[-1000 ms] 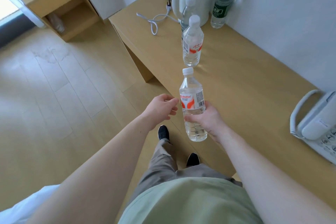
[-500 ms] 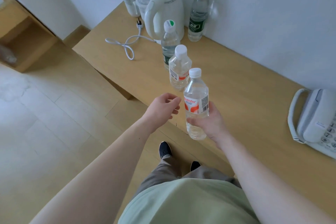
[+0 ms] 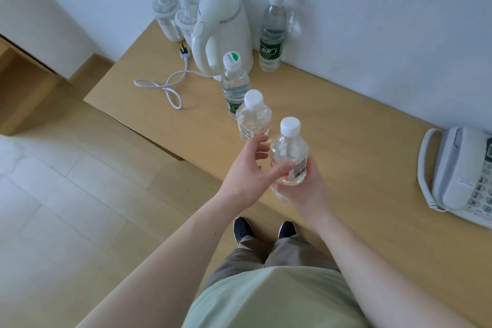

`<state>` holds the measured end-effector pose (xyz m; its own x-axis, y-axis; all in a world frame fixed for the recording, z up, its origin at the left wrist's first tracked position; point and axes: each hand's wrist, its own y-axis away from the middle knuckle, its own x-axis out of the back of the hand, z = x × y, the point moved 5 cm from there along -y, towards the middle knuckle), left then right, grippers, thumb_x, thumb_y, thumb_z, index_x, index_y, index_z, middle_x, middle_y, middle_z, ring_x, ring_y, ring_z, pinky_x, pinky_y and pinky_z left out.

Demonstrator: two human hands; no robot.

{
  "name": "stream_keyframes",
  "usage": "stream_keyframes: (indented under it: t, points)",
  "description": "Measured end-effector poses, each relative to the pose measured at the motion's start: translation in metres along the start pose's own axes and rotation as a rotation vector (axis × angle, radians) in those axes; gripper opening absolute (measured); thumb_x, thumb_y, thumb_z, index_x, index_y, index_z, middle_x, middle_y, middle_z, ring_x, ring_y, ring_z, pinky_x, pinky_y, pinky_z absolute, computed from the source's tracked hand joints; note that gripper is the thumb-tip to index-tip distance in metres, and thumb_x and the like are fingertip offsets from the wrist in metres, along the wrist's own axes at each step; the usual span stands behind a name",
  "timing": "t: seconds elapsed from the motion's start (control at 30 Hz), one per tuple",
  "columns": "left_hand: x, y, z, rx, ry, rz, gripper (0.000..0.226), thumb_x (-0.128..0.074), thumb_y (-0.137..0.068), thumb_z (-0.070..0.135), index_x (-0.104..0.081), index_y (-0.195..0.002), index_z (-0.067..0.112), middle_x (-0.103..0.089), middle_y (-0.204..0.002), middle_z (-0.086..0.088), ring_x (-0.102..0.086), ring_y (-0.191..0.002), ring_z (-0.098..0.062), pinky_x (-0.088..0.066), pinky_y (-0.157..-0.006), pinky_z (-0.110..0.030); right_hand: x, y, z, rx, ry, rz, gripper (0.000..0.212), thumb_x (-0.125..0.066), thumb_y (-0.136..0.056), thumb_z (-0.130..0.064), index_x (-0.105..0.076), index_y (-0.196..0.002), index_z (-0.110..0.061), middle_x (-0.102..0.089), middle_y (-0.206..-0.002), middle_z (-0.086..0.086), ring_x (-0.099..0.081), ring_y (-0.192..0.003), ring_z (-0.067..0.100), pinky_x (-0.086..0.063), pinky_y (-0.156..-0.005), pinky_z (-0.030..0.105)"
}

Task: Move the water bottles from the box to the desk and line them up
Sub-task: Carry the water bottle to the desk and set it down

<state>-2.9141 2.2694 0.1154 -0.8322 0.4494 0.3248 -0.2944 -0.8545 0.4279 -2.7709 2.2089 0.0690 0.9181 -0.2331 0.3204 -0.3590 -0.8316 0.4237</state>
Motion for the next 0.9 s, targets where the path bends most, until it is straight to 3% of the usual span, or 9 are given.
stream_keyframes:
  t: [0.13,0.37,0.47,0.53,0.6,0.73,0.9]
  points:
    - [-0.006,-0.004,0.011,-0.052,0.025,0.029,0.08,-0.084,-0.075,0.047,-0.042,-0.142,0.04,-0.06,-0.126,0.023,-0.056,-0.118,0.006,-0.05,-0.102,-0.029,-0.005,-0.006,-0.005,0.03,0.02,-0.038,0.057,-0.083,-0.072,-0.017,-0.052,-0.116,-0.035,-0.066,-0.091,-0.023,-0.063,-0.084,-0.005,-0.049,-0.07,0.022]
    - [-0.002,-0.013,0.023,-0.097,-0.079,0.124,0.056,-0.083,-0.075,0.044,-0.058,-0.124,0.039,-0.071,-0.102,0.018,-0.067,-0.097,-0.002,-0.057,-0.088,-0.038,-0.005,-0.016,-0.009,0.056,-0.017,-0.126,0.066,-0.085,-0.071,-0.015,-0.051,-0.124,-0.035,-0.068,-0.107,-0.02,-0.062,-0.095,-0.008,-0.044,-0.072,0.006]
    - [-0.001,-0.014,0.023,-0.131,-0.085,0.152,0.062,-0.083,-0.074,0.044,-0.057,-0.13,0.038,-0.07,-0.105,0.017,-0.068,-0.097,-0.006,-0.057,-0.088,-0.039,-0.003,-0.024,-0.002,0.046,0.007,-0.193,0.089,-0.089,-0.067,-0.017,-0.043,-0.14,-0.037,-0.059,-0.131,-0.021,-0.052,-0.119,-0.011,-0.042,-0.085,0.008]
    - [-0.002,-0.015,0.024,-0.157,-0.085,0.159,0.063,-0.083,-0.074,0.044,-0.057,-0.131,0.037,-0.07,-0.106,0.016,-0.067,-0.097,-0.01,-0.056,-0.088,-0.041,0.0,-0.027,0.004,0.029,0.052,-0.209,0.097,-0.09,-0.066,-0.019,-0.038,-0.145,-0.039,-0.052,-0.138,-0.022,-0.046,-0.124,-0.012,-0.038,-0.087,0.007]
    - [-0.005,-0.016,0.023,-0.172,-0.092,0.165,0.063,-0.083,-0.074,0.044,-0.056,-0.131,0.038,-0.07,-0.108,0.016,-0.067,-0.099,-0.011,-0.055,-0.088,-0.042,0.003,-0.03,0.01,0.01,0.083,-0.217,0.095,-0.088,-0.068,-0.017,-0.038,-0.146,-0.037,-0.051,-0.139,-0.02,-0.046,-0.121,-0.011,-0.036,-0.084,0.002]
    - [-0.011,-0.014,0.024,-0.211,-0.114,0.198,0.064,-0.085,-0.075,0.045,-0.055,-0.132,0.039,-0.068,-0.113,0.018,-0.065,-0.104,-0.008,-0.055,-0.089,-0.04,0.008,-0.035,0.021,0.01,0.116,-0.221,0.092,-0.087,-0.07,-0.014,-0.038,-0.144,-0.035,-0.05,-0.14,-0.017,-0.042,-0.133,-0.002,-0.029,-0.091,0.004]
    - [-0.016,-0.008,0.021,-0.248,-0.106,0.267,0.071,-0.088,-0.074,0.042,-0.052,-0.136,0.037,-0.063,-0.126,0.021,-0.06,-0.118,-0.004,-0.052,-0.098,-0.039,0.013,-0.042,0.029,0.012,0.117,-0.219,0.09,-0.086,-0.069,-0.012,-0.04,-0.143,-0.035,-0.051,-0.14,-0.02,-0.043,-0.133,0.0,-0.031,-0.089,0.002]
